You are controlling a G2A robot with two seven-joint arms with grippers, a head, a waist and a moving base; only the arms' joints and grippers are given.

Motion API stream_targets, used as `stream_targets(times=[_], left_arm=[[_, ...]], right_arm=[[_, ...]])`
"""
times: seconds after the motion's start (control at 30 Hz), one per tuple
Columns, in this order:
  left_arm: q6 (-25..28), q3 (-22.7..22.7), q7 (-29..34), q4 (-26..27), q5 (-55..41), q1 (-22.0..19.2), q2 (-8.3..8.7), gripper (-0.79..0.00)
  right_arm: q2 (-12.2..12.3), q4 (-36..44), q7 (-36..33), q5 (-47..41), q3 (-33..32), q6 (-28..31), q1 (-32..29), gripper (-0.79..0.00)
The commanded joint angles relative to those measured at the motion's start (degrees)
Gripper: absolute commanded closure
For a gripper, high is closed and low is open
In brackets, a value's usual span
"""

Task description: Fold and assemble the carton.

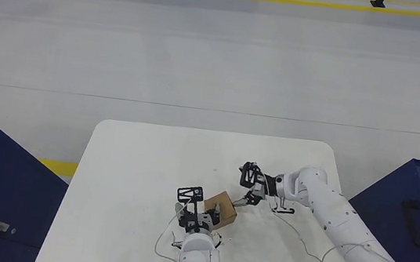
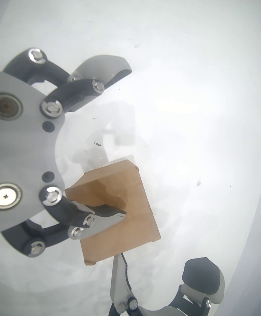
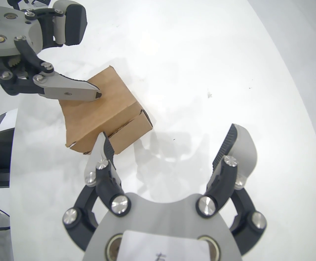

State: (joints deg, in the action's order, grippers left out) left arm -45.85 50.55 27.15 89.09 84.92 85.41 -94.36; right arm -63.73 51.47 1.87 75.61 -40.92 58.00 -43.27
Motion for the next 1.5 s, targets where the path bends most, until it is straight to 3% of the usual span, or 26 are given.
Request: stream_targets(times=[0.0,0.7,1.2,1.47], left_arm=[[0.0,0.0,0.0,-0.1,0.0,0.0,0.01,-0.785],[-0.6,-0.1,-0.1,-1.2,0.3,-0.7,-0.3,-0.785],[-0.8,0.2,0.3,-0.9,1.1,-0.5,-0.27,-0.785],[-0.6,0.1,0.5,-1.3,0.9,-1.0,-0.44,-0.785]], right_arm=[[0.1,0.1,-0.2,-0.2,0.4,0.0,0.2,-0.785],[-0.2,-0.6,-1.5,-2.3,1.3,0.0,1.2,-0.785],[2.9,3.2,1.0,0.1,3.8,0.0,0.3,-0.785],[3.4,3.2,0.9,-2.1,5.6,0.0,1.4,-0.785]])
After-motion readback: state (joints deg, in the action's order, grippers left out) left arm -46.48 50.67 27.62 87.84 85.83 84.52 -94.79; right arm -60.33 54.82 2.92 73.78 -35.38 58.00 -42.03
